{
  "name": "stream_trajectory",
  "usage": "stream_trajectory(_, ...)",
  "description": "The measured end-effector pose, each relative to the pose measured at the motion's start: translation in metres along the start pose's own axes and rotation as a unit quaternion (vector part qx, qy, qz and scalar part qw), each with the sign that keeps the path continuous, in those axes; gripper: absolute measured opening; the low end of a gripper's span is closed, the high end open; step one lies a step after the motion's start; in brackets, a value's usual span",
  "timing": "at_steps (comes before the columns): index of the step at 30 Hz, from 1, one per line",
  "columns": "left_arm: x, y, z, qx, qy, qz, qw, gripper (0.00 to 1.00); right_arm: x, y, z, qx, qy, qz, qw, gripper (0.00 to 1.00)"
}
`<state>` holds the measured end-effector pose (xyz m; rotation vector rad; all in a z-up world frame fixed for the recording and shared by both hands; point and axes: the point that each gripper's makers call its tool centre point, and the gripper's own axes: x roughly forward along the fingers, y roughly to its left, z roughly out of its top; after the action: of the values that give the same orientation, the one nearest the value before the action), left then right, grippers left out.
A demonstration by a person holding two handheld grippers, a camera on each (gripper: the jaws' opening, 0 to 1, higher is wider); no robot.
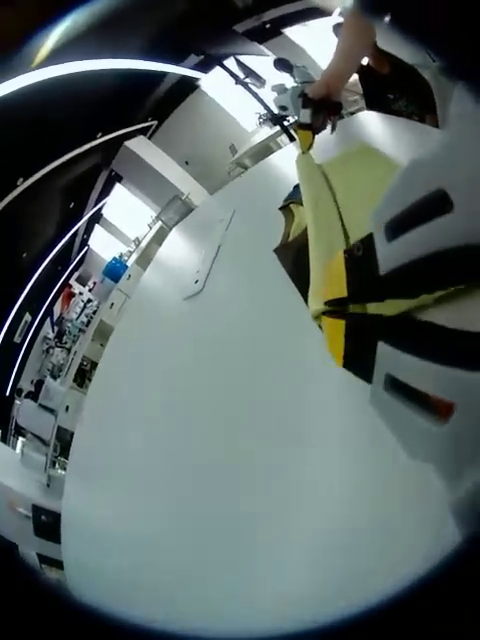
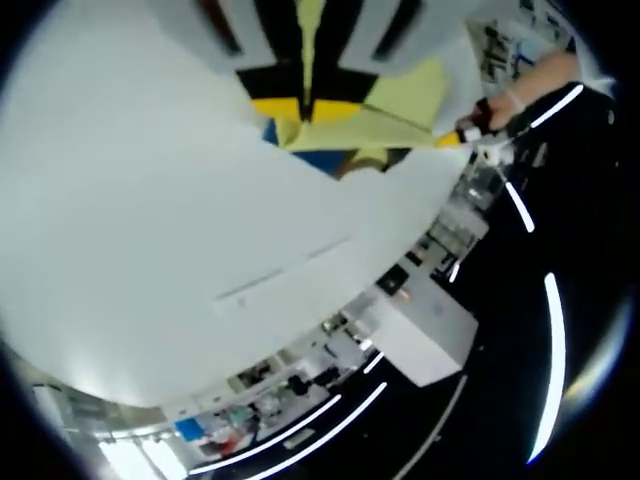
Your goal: Fold the garment on the visible template until the final outline fits inside the template.
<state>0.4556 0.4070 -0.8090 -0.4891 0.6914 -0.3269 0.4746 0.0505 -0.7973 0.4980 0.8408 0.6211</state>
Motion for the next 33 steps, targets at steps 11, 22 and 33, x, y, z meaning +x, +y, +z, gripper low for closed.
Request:
stream_trajectory(11,0.000,-0.005,-0.001,0.021,0.003,-0.006,0.9997,0.00,0.001,0.002,-0.004,-0.028,0.013,0.008,0.9995,0.00)
stream_trajectory(22,-0.001,-0.001,0.004,0.052,0.006,-0.016,0.9985,0.04,0.002,-0.002,0.000,-0.065,0.014,0.002,0.9978,0.00)
stream_trajectory(33,-0.003,-0.013,0.001,0.096,0.013,-0.045,0.9943,0.34,-0.002,0.009,0.010,-0.110,-0.009,0.038,0.9932,0.34)
